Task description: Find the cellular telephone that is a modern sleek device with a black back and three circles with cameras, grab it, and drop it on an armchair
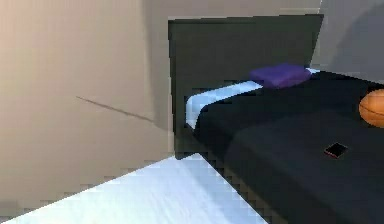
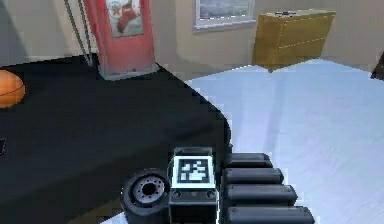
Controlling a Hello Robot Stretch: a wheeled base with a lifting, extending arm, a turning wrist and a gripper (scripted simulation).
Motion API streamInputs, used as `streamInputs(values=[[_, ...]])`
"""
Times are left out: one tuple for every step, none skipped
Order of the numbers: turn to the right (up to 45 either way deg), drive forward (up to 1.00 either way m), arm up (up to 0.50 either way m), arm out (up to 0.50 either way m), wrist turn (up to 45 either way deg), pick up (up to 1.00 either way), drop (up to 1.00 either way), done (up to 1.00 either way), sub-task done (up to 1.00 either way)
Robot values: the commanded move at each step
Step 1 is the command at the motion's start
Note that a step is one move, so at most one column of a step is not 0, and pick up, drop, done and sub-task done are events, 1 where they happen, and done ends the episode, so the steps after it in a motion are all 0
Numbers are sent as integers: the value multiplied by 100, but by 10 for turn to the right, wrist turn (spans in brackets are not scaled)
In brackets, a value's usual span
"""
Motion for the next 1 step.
streamInputs(values=[[450, 0, 0, 0, 0, 0, 0, 0, 0]])
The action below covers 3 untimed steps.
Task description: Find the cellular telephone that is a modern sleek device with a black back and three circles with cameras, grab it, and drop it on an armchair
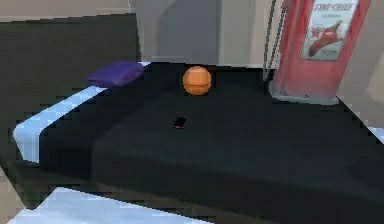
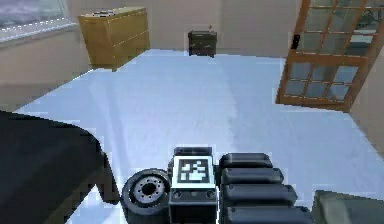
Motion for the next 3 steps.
streamInputs(values=[[300, 0, 0, 0, 0, 0, 0, 0, 0], [-450, 0, 0, 0, 0, 0, 0, 0, 0], [-450, 0, 0, 0, 0, 0, 0, 0, 0]])
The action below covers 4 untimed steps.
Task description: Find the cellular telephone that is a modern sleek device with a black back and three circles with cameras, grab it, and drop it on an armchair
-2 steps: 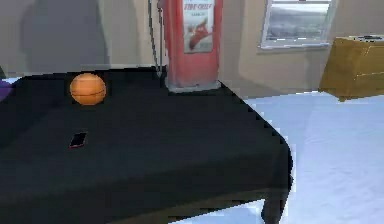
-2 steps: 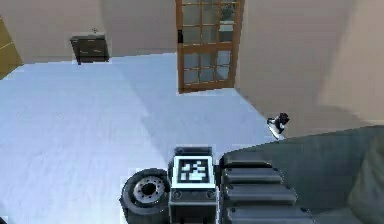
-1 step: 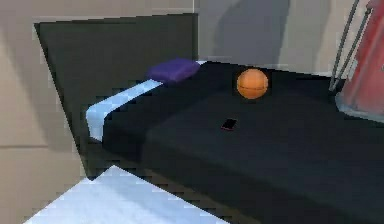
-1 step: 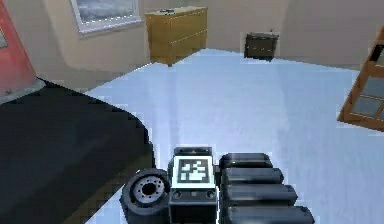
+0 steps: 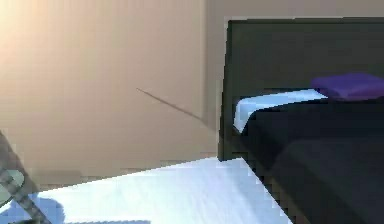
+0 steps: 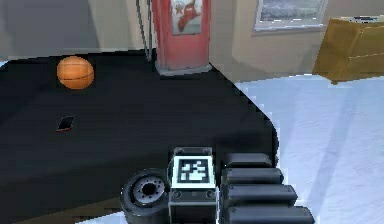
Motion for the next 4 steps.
streamInputs(values=[[-420, 0, 0, 0, 0, 0, 0, 0, 0], [450, 0, 0, 0, 0, 0, 0, 0, 0], [450, 0, 0, 0, 0, 0, 0, 0, 0], [450, 0, 0, 0, 0, 0, 0, 0, 0]])
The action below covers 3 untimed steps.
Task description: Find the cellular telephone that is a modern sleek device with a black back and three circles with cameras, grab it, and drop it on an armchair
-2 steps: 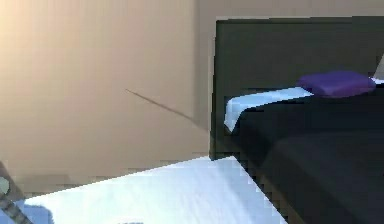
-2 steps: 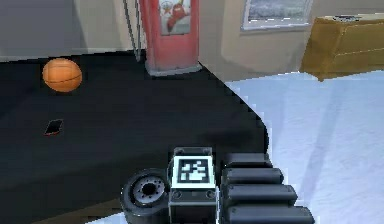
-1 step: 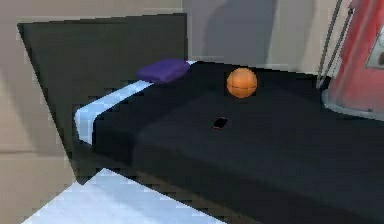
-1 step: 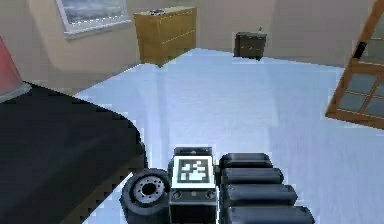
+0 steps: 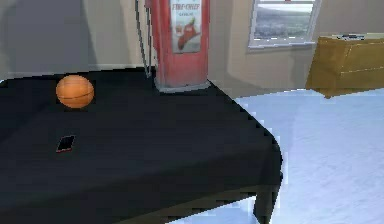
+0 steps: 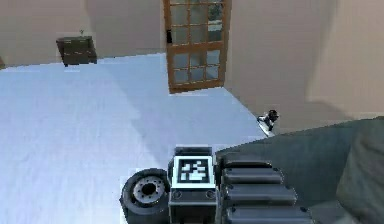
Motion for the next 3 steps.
streamInputs(values=[[180, 0, 0, 0, 0, 0, 0, 0, 0], [450, 0, 0, 0, 0, 0, 0, 0, 0], [450, 0, 0, 0, 0, 0, 0, 0, 0]])
